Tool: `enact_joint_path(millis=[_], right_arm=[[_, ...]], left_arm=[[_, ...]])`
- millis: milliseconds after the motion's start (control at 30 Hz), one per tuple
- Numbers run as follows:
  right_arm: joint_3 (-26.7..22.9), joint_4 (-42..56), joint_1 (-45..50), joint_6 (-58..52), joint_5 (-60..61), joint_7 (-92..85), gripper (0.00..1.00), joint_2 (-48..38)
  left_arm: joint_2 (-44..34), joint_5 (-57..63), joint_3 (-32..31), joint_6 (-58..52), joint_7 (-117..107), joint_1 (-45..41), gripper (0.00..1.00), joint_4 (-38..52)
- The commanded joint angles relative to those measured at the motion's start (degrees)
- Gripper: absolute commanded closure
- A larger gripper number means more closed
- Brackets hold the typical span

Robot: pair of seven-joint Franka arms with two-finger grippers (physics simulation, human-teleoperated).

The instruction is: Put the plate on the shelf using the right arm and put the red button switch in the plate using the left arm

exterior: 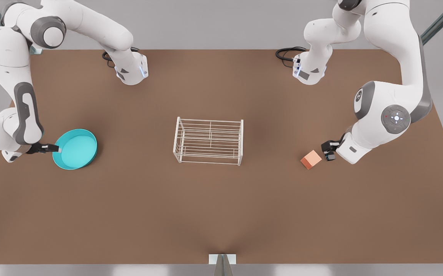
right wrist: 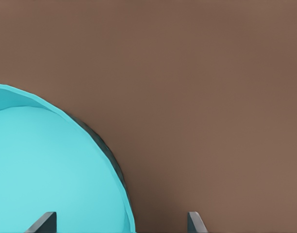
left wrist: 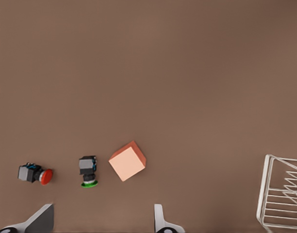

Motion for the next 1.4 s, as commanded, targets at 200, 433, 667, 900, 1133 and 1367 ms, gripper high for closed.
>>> enact_joint_path(millis=[200, 433, 667, 900, 1133, 1367], right_arm=[[0.2, 1.1, 0.7, 0.5, 3.7, -2.9, 0.11, 1.8], [0.7, 2.3, -0.6, -3.2, 4.8, -3.9, 0.20, 2.8], [1.7, 3.5, -1.9, -7.6, 5.9, -4.0, 0.37, 3.2], [1.7, 6.3, -2.7, -9.5, 5.9, -5.0, 0.38, 4.0], [1.7, 7.9, -2.7, -9.3, 5.9, -5.8, 0.51, 5.5], [1.7, 8.7, -2.7, -9.7, 5.9, -5.9, 0.65, 5.8]], left_arm=[[0.1, 0.3, 0.0, -0.6, -3.3, 0.0, 0.00, 0.0], [0.1, 0.5, 0.0, -0.2, -3.3, 0.1, 0.00, 0.0], [-0.4, 0.6, 0.1, -0.7, -3.4, 0.1, 0.00, 0.1], [-0.9, 0.9, 0.2, -0.8, -3.3, 0.0, 0.00, 0.1], [-0.7, 0.9, 0.2, -0.7, -3.3, 0.1, 0.00, 0.1], [-0.7, 0.9, 0.3, -0.7, -3.2, 0.2, 0.00, 0.0]])
